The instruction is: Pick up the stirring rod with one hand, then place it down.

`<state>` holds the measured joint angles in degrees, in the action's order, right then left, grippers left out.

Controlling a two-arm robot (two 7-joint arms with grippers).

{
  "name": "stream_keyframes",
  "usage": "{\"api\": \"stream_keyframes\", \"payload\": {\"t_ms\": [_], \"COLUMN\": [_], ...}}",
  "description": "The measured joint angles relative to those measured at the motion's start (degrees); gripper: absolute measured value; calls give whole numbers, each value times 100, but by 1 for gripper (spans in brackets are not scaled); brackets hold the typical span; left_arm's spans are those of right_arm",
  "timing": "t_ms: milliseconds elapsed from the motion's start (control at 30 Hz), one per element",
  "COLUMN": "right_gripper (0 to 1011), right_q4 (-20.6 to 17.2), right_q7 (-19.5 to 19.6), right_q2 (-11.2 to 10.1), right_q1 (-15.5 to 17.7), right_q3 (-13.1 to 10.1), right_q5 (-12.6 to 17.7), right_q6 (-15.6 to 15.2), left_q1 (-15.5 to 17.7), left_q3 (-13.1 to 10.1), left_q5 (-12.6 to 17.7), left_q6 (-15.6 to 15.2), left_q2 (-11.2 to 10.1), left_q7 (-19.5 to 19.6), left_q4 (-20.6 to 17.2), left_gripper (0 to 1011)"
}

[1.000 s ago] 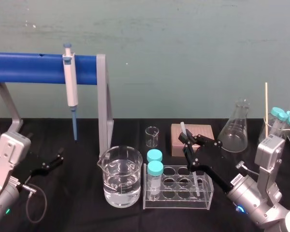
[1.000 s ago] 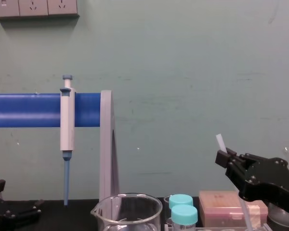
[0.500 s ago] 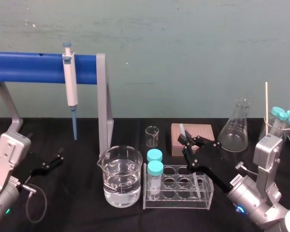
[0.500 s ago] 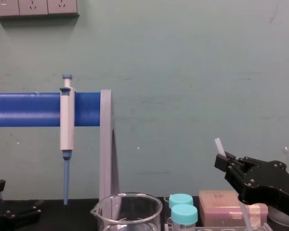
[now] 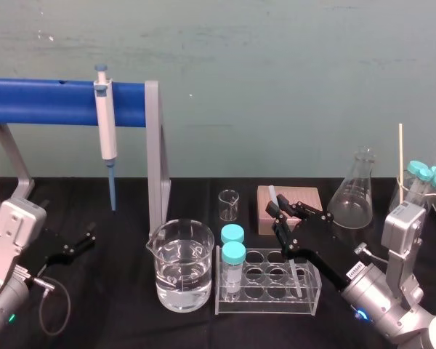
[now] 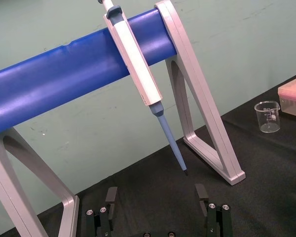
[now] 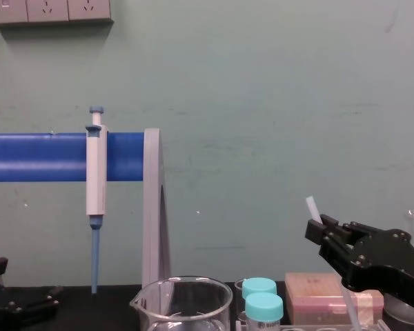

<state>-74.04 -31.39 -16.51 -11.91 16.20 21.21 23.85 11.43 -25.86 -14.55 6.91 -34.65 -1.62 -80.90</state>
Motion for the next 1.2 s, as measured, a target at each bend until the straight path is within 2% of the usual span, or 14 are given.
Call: {"api": "stream_keyframes", "payload": {"t_ms": [67, 100, 200, 233, 300, 567, 633, 667, 767, 800, 967, 1100, 1167, 1200], "right_gripper": [174, 241, 299, 359, 397, 681, 715, 780, 835, 889, 995, 1000, 1000, 1000], "right_q4": [-1, -2, -3, -3, -3, -3, -3, -3, -3, -3, -3, -30, -95, -205], "right_q7": [0, 0, -1, -1, -1, -1, -1, -1, -1, -1, -1, 63, 176, 380], "right_q2": [0, 0, 0, 0, 0, 0, 0, 0, 0, 0, 0, 3, 17, 61], "right_q1": [0, 0, 0, 0, 0, 0, 0, 0, 0, 0, 0, 14, 38, 91], "right_q3": [-1, -1, -1, -1, -1, -1, -1, -1, -1, -1, -1, -10, -42, -138], "right_q5": [0, 0, 0, 0, 0, 0, 0, 0, 0, 0, 0, -47, -116, -194], "right_q6": [2, 3, 4, 5, 6, 7, 7, 7, 7, 7, 7, 23, 66, 105], "left_q1": [0, 0, 0, 0, 0, 0, 0, 0, 0, 0, 0, 0, 0, 0], "left_q3": [0, 0, 0, 0, 0, 0, 0, 0, 0, 0, 0, 0, 0, 0], "left_q5": [0, 0, 0, 0, 0, 0, 0, 0, 0, 0, 0, 0, 0, 0], "left_q6": [0, 0, 0, 0, 0, 0, 0, 0, 0, 0, 0, 0, 0, 0], "left_q2": [0, 0, 0, 0, 0, 0, 0, 0, 0, 0, 0, 0, 0, 0], "left_q7": [0, 0, 0, 0, 0, 0, 0, 0, 0, 0, 0, 0, 0, 0], "left_q4": [0, 0, 0, 0, 0, 0, 0, 0, 0, 0, 0, 0, 0, 0], "left_gripper": [1000, 1000, 1000, 1000, 1000, 1000, 1000, 1000, 1000, 1000, 1000, 1000, 1000, 1000]}}
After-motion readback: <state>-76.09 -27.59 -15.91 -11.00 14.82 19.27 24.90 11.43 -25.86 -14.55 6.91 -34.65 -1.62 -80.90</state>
